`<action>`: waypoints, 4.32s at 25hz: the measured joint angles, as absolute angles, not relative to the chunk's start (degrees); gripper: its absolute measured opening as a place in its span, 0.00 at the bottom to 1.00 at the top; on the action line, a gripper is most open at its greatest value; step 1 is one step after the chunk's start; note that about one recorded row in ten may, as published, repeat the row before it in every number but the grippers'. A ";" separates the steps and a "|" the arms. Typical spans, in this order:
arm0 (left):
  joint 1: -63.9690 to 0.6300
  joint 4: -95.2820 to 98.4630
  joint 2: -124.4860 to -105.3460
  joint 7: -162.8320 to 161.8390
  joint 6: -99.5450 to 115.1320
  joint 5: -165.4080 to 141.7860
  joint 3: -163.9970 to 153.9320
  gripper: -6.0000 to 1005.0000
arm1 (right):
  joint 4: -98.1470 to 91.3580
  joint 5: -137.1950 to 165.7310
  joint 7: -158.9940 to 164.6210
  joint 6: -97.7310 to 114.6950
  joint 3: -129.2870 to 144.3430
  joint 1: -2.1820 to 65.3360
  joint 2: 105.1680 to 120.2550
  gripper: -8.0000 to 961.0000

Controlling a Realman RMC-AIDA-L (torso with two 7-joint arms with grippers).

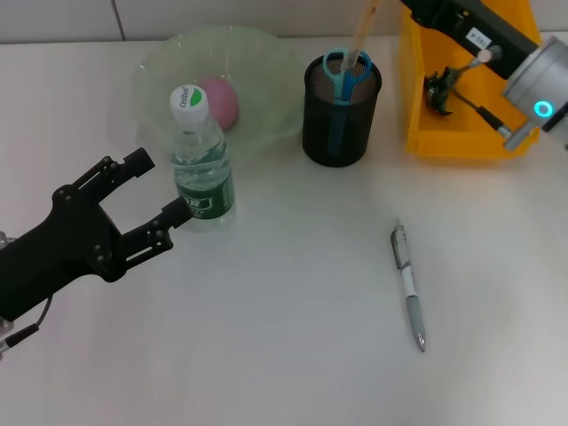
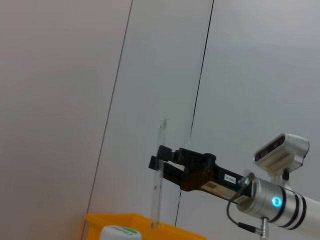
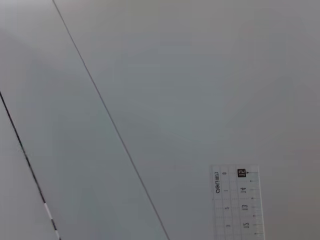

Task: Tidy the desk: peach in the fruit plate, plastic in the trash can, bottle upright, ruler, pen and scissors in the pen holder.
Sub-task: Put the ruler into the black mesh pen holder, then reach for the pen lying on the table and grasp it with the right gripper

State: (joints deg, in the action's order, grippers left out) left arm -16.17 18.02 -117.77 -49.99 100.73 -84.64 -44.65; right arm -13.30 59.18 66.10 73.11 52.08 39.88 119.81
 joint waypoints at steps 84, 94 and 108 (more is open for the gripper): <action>-16.08 18.45 -117.80 -48.94 99.04 -84.82 -44.20 0.86 | -81.43 150.83 169.21 94.41 89.39 36.29 119.85 0.49; -15.64 18.13 -117.78 -47.17 99.05 -84.82 -44.64 0.86 | -71.67 148.04 169.28 88.36 91.32 37.56 119.88 0.47; -14.72 18.01 -117.86 -46.14 99.13 -84.81 -44.65 0.86 | -66.53 148.79 169.32 85.47 92.47 39.27 119.71 0.44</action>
State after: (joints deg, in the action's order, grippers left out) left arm -14.72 18.01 -117.86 -46.14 99.13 -84.81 -44.65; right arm -66.53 148.79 169.32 85.47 92.47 39.27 119.71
